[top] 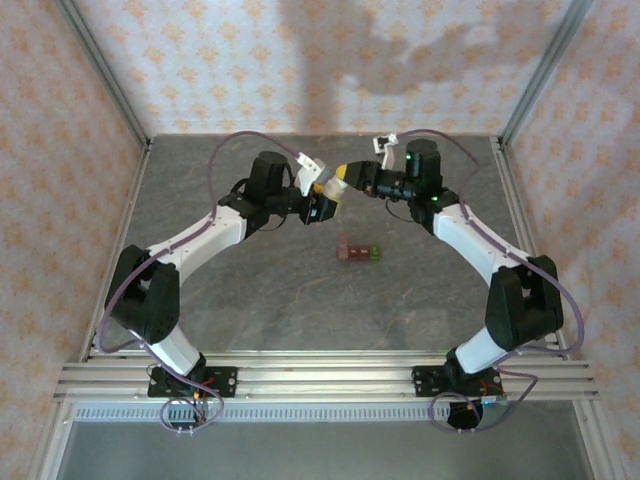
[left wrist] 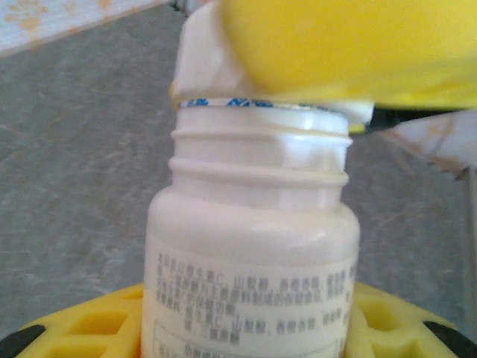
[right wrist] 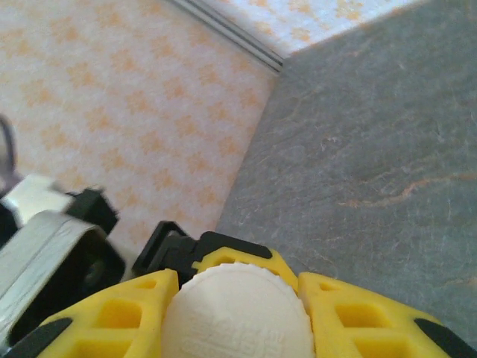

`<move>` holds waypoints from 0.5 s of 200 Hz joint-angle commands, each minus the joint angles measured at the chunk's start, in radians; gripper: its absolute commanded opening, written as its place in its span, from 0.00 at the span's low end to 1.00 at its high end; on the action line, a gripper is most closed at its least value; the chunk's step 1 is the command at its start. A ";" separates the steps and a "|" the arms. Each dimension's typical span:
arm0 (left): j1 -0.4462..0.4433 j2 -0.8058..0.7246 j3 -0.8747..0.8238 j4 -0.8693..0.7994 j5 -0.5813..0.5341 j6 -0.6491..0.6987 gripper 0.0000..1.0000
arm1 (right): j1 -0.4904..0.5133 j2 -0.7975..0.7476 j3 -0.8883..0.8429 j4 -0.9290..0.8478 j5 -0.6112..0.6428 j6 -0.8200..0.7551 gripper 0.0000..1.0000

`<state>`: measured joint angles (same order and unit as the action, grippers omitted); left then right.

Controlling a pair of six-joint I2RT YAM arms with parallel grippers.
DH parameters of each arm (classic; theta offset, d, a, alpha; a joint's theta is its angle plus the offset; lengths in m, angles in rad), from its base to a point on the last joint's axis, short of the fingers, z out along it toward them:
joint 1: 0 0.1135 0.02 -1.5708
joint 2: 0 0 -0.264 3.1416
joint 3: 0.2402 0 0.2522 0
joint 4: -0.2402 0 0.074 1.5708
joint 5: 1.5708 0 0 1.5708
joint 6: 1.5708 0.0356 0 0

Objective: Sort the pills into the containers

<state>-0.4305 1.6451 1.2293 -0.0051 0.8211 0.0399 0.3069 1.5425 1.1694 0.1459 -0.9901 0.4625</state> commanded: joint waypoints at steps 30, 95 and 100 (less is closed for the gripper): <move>0.026 -0.011 -0.011 0.005 0.085 -0.018 0.00 | -0.040 -0.028 0.117 -0.243 -0.104 -0.273 0.29; 0.026 -0.073 -0.096 0.066 -0.089 -0.017 0.00 | -0.064 -0.070 -0.054 -0.393 0.469 -0.199 0.32; 0.026 -0.080 -0.104 0.073 -0.099 -0.017 0.00 | -0.065 -0.074 -0.080 -0.394 0.507 -0.191 0.32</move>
<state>-0.4049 1.6314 1.1641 0.0124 0.8051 0.0235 0.2520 1.5002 1.1835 -0.1619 -0.7712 0.2493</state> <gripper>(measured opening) 0.432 0.370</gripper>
